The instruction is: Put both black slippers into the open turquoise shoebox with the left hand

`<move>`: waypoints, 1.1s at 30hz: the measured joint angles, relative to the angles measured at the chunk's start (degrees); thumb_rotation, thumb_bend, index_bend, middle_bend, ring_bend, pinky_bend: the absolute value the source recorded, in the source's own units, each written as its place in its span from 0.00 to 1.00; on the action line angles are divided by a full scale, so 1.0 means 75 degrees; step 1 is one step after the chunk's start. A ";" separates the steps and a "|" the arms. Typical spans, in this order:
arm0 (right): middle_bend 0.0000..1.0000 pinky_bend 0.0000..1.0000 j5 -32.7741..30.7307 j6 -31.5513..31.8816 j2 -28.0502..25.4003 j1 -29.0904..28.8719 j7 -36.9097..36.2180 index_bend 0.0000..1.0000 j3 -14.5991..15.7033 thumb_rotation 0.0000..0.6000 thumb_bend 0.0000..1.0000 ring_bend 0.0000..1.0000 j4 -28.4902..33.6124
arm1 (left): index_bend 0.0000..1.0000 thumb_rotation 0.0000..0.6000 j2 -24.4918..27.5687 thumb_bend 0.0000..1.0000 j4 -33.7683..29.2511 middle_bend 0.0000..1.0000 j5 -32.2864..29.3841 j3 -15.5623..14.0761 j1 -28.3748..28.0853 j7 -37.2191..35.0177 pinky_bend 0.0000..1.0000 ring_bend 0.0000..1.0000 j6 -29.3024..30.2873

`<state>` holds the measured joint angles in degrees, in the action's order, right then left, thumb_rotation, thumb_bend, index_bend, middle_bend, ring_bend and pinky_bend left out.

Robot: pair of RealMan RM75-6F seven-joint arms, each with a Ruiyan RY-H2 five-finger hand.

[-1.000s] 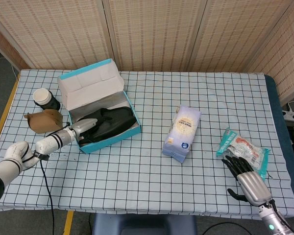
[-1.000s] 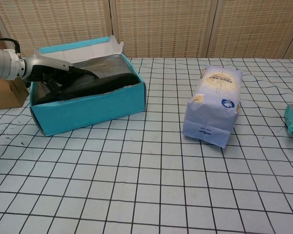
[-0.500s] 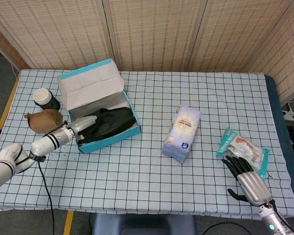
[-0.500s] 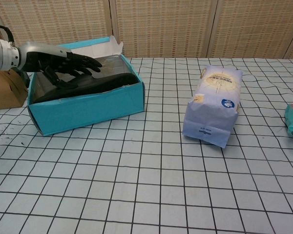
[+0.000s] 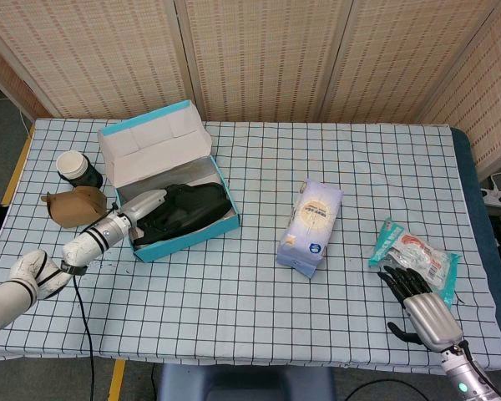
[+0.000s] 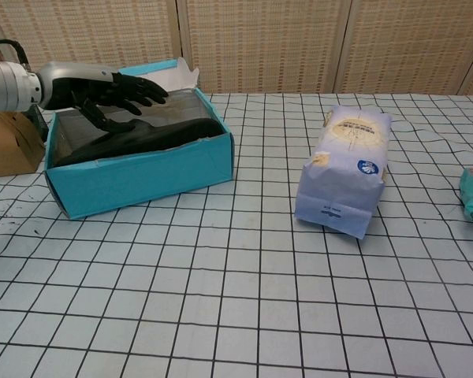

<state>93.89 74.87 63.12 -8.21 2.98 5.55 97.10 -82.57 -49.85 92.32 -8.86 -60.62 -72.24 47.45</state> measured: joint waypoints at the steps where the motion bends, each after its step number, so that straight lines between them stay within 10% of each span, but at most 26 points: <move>1: 0.00 0.00 -0.0003 0.0012 -0.0003 0.0003 -0.0004 0.00 -0.0004 1.00 0.18 0.00 0.0000 | 0.13 1.00 -0.0043 0.43 0.0040 0.10 -0.0012 0.0020 0.0005 -0.0024 0.13 0.07 -0.0045; 33: 0.00 0.00 -0.0120 -0.0033 0.0021 -0.0018 0.0009 0.00 -0.0057 1.00 0.18 0.00 -0.0043 | 0.36 1.00 -0.1469 0.50 0.2016 0.31 0.0570 -0.0449 0.0172 -0.1198 0.28 0.24 -0.0696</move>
<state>92.99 74.62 63.28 -8.35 3.05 5.13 96.78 -93.58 -34.73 96.60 -12.23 -59.34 -81.22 42.24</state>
